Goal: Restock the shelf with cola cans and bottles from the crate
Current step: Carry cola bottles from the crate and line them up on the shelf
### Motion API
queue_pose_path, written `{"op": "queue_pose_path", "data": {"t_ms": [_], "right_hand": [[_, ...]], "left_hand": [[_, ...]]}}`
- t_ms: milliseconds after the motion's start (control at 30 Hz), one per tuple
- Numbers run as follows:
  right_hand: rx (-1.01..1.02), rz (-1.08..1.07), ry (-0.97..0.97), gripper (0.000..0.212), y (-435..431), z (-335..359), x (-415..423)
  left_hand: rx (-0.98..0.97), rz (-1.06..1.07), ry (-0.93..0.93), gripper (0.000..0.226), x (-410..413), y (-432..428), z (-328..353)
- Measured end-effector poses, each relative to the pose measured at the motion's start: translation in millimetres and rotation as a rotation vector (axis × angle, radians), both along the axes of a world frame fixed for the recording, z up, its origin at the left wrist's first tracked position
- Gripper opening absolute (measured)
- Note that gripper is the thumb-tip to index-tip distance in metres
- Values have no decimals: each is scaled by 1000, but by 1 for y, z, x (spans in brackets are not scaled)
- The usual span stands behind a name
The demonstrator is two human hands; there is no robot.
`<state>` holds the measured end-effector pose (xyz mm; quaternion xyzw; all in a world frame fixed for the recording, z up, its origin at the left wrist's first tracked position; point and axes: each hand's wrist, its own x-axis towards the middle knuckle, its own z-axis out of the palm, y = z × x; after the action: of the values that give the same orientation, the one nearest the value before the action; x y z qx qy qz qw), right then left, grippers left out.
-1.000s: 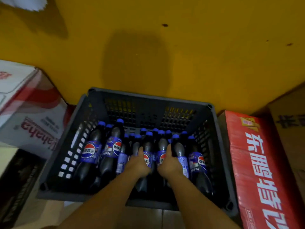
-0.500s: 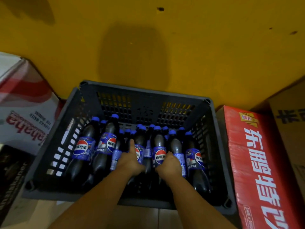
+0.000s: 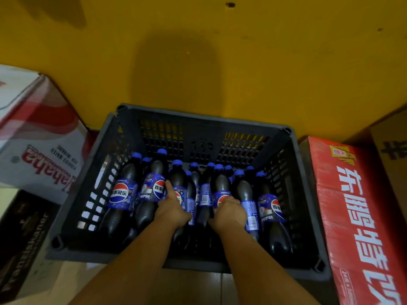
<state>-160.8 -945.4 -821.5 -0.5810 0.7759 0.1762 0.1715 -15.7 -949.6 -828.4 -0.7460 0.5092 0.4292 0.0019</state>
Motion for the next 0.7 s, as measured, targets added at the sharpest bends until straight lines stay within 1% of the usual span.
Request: {"op": "queue_pose_path", "data": {"t_ms": [100, 167, 267, 333, 400, 433, 567, 700], "right_hand": [[-38, -1, -83, 70, 0, 6, -1], [-49, -9, -178, 69, -1, 10, 1], [-24, 2, -256, 72, -4, 8, 4], [7, 1, -265, 83, -6, 4, 4], [57, 30, -264, 101, -8, 1, 4], [76, 54, -264, 106, -9, 0, 4], [55, 98, -278, 109, -8, 0, 3], [49, -13, -333, 109, -6, -2, 0]], "left_hand": [[-18, 7, 20, 113, 2, -2, 0], [-18, 17, 25, 109, 2, -3, 2], [-7, 29, 52, 107, 3, -2, 5], [-1, 34, 70, 107, 5, 0, 6], [7, 29, 76, 108, 5, 1, 6], [10, 22, 73, 109, 4, 2, 6], [3, -15, 53, 111, 0, 1, 6], [-5, -9, 63, 119, -4, 2, 8]]}}
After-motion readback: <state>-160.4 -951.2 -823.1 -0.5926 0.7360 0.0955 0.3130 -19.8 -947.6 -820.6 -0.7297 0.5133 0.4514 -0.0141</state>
